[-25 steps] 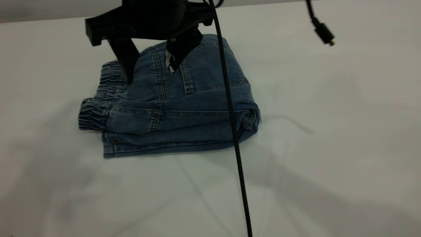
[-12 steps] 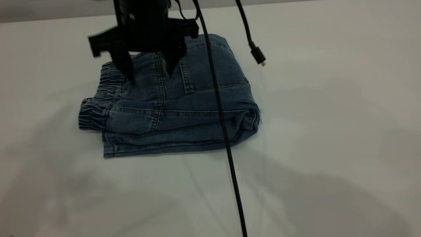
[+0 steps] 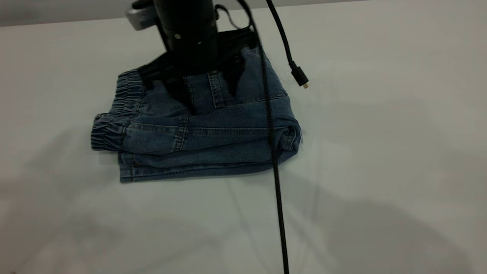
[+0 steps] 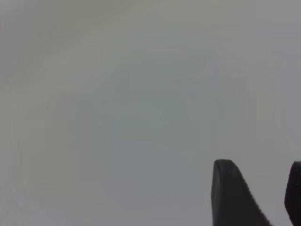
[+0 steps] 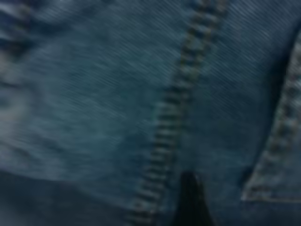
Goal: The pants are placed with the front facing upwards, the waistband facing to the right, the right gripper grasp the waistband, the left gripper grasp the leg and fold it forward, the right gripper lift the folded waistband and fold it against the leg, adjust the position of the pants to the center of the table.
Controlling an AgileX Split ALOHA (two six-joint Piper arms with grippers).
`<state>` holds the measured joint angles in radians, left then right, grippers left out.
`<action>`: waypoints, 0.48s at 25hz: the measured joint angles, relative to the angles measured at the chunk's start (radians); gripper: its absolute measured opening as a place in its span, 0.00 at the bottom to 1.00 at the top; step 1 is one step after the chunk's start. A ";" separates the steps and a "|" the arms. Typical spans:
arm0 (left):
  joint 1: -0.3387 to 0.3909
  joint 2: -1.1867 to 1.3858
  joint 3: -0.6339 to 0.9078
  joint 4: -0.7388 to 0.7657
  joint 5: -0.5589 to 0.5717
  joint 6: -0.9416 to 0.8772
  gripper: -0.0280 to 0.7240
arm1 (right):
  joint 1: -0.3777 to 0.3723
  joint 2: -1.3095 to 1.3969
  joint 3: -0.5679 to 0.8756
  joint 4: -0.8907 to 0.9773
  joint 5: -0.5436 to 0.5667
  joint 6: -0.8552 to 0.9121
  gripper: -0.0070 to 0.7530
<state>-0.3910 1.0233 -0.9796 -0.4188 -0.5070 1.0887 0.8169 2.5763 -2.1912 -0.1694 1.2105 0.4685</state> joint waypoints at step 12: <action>0.000 -0.048 0.000 0.003 0.011 -0.030 0.41 | 0.000 0.009 0.004 0.082 0.009 -0.049 0.59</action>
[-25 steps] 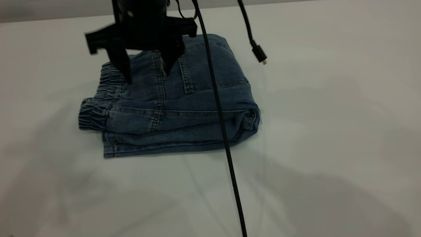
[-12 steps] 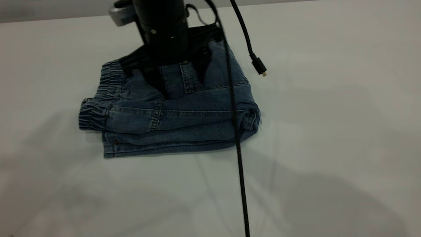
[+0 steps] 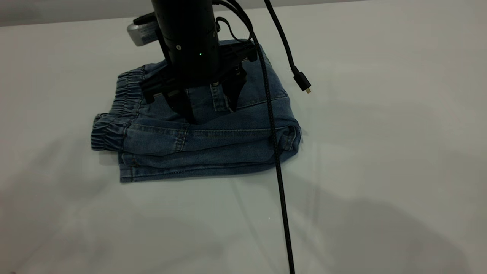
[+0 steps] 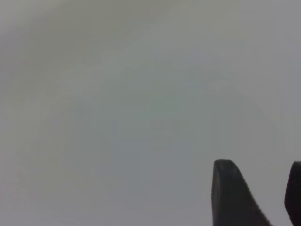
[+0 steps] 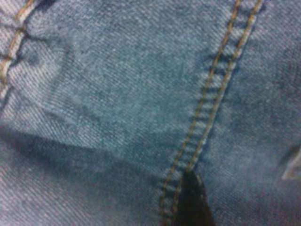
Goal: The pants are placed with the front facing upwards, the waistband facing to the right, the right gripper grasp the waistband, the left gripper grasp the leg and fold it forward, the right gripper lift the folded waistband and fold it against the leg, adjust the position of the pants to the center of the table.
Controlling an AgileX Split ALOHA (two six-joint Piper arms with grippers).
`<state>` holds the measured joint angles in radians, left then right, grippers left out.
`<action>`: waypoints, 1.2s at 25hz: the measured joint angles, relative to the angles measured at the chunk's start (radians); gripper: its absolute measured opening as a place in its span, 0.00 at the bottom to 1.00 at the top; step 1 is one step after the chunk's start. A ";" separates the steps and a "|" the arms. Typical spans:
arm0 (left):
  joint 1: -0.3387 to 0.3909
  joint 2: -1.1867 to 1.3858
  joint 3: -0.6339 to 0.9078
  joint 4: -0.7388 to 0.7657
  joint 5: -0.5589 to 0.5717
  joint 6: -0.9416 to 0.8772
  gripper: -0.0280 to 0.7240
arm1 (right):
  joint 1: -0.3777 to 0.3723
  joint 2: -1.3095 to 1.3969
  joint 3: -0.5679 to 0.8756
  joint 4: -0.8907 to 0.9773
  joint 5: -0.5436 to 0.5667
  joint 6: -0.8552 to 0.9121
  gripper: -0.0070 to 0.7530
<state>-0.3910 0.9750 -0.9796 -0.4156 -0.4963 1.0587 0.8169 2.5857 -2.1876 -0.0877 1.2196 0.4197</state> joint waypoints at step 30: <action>0.000 -0.001 0.000 0.025 0.037 -0.025 0.41 | 0.001 -0.303 0.188 -0.032 0.007 -0.122 0.59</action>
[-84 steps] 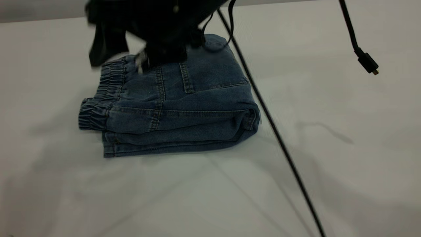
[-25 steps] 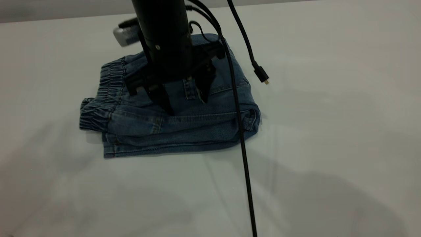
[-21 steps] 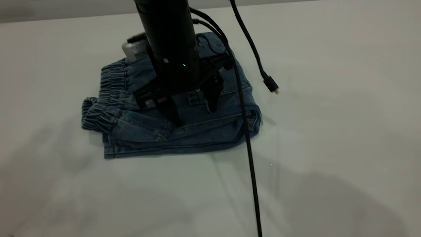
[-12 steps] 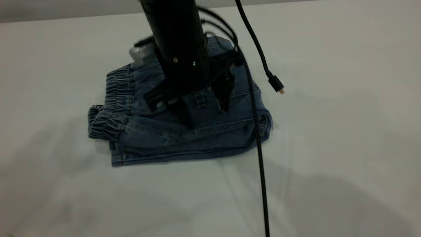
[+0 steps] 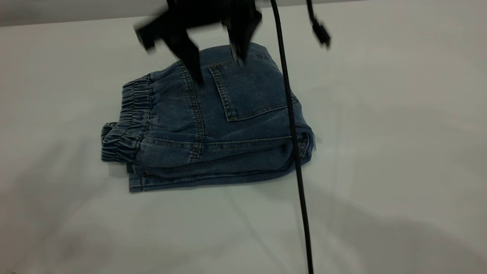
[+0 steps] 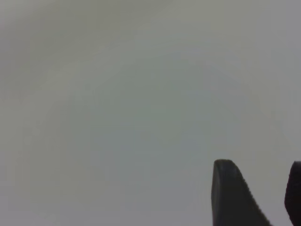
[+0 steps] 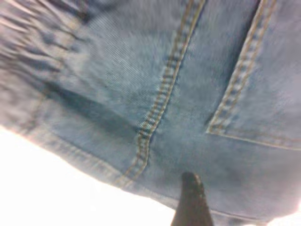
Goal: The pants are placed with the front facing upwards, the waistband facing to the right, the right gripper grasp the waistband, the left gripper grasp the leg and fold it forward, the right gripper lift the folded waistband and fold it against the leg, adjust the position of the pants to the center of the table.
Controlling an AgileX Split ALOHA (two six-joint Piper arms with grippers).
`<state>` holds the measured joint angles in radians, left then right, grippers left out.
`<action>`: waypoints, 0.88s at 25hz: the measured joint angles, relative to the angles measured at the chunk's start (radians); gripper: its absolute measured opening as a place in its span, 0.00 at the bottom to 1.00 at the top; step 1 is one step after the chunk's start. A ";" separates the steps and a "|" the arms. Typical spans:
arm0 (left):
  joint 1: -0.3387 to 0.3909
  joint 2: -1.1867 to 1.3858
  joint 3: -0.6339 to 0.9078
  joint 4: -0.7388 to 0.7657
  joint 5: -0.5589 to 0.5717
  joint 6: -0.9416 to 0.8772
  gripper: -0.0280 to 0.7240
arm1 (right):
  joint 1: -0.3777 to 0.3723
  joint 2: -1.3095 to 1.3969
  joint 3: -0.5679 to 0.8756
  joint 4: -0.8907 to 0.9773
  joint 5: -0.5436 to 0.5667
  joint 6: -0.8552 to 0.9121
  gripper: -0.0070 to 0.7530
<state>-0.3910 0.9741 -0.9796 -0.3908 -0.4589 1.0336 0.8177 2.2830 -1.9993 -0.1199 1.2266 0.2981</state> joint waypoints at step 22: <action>0.000 -0.499 0.000 -0.001 0.681 -0.100 0.41 | 0.000 -1.085 0.280 0.077 0.000 -0.273 0.59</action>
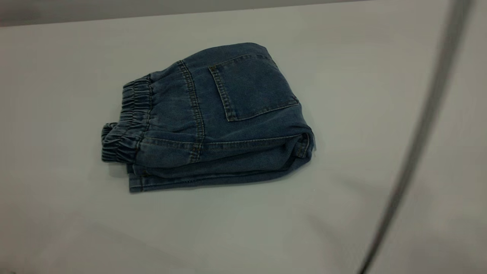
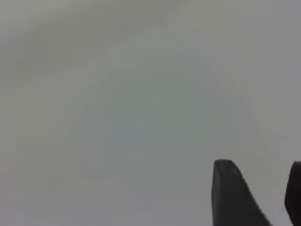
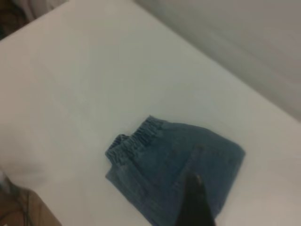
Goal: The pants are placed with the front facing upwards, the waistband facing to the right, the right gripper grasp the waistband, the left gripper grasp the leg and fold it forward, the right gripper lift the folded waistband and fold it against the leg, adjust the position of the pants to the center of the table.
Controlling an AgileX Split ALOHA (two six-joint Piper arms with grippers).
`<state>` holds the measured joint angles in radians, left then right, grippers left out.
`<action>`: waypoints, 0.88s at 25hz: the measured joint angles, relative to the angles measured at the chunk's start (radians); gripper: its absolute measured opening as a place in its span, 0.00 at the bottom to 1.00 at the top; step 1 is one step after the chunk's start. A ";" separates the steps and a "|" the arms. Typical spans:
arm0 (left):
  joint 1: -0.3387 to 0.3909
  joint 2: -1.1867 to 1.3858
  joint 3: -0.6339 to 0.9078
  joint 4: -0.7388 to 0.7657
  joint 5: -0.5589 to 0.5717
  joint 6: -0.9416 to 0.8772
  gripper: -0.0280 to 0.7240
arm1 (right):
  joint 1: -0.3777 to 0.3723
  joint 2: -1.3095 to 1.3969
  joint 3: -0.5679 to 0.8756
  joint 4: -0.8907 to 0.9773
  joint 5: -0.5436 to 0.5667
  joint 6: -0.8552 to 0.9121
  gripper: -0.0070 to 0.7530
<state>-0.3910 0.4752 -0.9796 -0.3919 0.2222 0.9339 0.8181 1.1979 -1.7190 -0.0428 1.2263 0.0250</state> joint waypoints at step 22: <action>0.109 -0.286 0.101 -0.023 0.991 -0.507 0.41 | -0.025 -1.194 1.094 0.089 -0.185 0.029 0.59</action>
<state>-0.2817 0.1889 -0.8790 -0.4151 1.2133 0.4264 0.7935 0.0043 -0.6252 0.0458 1.0415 0.0536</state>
